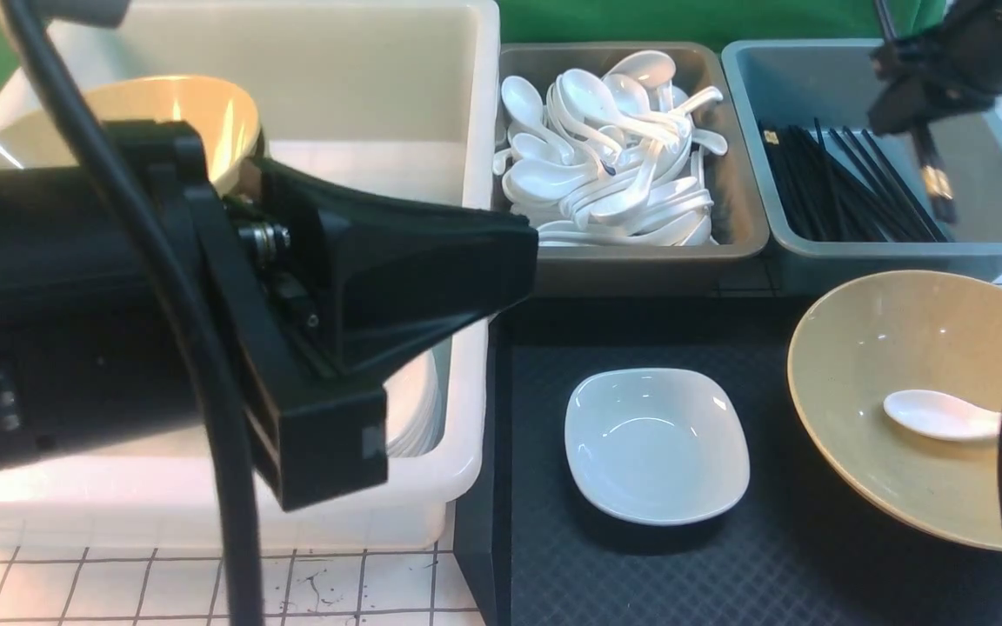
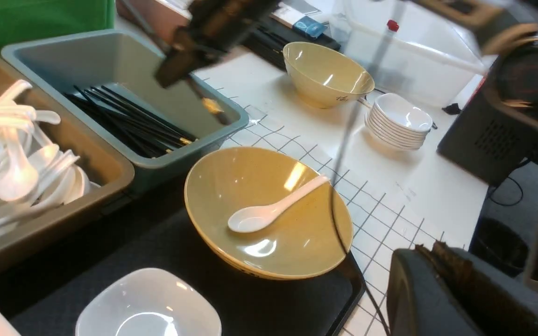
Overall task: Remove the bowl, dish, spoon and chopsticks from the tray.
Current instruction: Use the right arm to put the chopsticks into the small storage box on the right
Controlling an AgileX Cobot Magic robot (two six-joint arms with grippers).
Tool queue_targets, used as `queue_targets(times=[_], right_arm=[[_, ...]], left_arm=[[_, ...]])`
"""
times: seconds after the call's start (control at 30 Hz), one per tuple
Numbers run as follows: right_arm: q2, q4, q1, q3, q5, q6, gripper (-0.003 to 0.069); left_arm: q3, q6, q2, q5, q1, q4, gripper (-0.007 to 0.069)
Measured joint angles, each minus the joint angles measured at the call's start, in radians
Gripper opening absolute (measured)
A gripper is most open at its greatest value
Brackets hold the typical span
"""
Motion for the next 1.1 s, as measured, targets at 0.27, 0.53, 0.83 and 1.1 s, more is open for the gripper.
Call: queue_targets(times=[0.27, 0.53, 0.83, 1.1], right_arm=[[0.229, 0.009, 0.0, -0.244, -0.084, 0.03, 0.0096], [0.276, -0.033, 0.0, -0.248, -0.077, 0.039, 0.023], [0.197, -0.046, 0.0, -0.251, 0.138, 0.05, 0.0507], [-0.103, -0.068, 0.066, -0.103, 0.204, -0.043, 0.0227]], left_arm=[[0.0, 0.007, 0.0, -0.083, 0.0, 0.008, -0.0001], [0.0, 0.007, 0.0, -0.102, 0.0, 0.008, -0.0001], [0.0, 0.007, 0.0, -0.061, 0.0, 0.015, -0.0001], [0.0, 0.006, 0.0, 0.068, 0.0, 0.077, -0.0001]])
